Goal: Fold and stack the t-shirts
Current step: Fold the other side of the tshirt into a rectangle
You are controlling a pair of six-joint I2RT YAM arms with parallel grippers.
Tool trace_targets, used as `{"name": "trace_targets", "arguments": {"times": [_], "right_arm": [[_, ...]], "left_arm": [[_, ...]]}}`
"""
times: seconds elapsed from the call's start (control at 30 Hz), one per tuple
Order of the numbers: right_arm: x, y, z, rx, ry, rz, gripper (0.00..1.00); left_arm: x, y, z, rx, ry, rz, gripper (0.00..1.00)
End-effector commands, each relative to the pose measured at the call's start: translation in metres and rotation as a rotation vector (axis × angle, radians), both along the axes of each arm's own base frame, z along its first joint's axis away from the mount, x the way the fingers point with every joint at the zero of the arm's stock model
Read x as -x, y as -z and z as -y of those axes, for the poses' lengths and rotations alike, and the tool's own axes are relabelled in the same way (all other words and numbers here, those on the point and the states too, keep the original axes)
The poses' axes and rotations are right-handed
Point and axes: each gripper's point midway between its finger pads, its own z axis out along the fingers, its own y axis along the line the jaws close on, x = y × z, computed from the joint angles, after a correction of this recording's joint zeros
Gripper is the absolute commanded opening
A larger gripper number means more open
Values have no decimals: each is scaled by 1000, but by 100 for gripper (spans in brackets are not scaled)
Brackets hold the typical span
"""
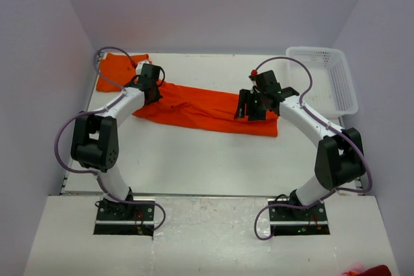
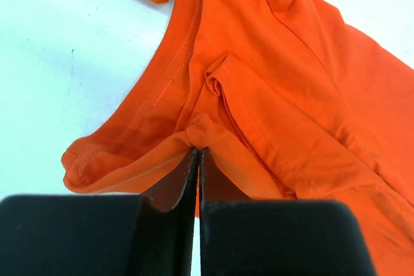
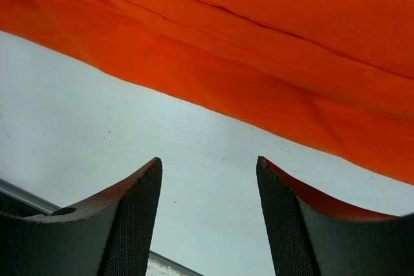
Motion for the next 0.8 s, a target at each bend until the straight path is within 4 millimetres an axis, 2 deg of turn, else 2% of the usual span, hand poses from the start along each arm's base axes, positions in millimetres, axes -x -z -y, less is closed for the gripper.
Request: {"name": "trace_targets", "arguments": {"times": [0.0,0.03,0.07,0.17,0.23,0.3,0.37,0.53,0.6,0.77], "right_arm": [[-6,-7,-3,-14,-7,14,61],[-6,-8,-3,-13,-6,16,61],[-5,-8,-3,-10,-8,16,61],[-3,-8,1,7,-8,18,61],[-3,-6,5,26,5,18,61],[-4,-7,8,35,20,26,61],[-6,-6,12,62,41,24,61],[-19,-1,53,224,199,-30,62],[-21,3,62,241,219,-72,61],[-22,14,89,300,279,-136,62]], "left_arm": [[-13,6,-8,-55,-12,-10,0],[-16,5,-9,-62,-21,-13,0],[-17,14,-12,-81,-32,-34,2],[-17,21,-15,-83,-61,-53,23],[-9,24,-19,-86,-88,-56,24],[-3,18,-26,-85,-139,-25,26],[7,23,-38,-116,-198,-50,26],[23,37,-48,-156,-245,-116,27],[26,44,-53,-165,-265,-134,27],[25,47,-59,-150,-294,-130,29]]}}
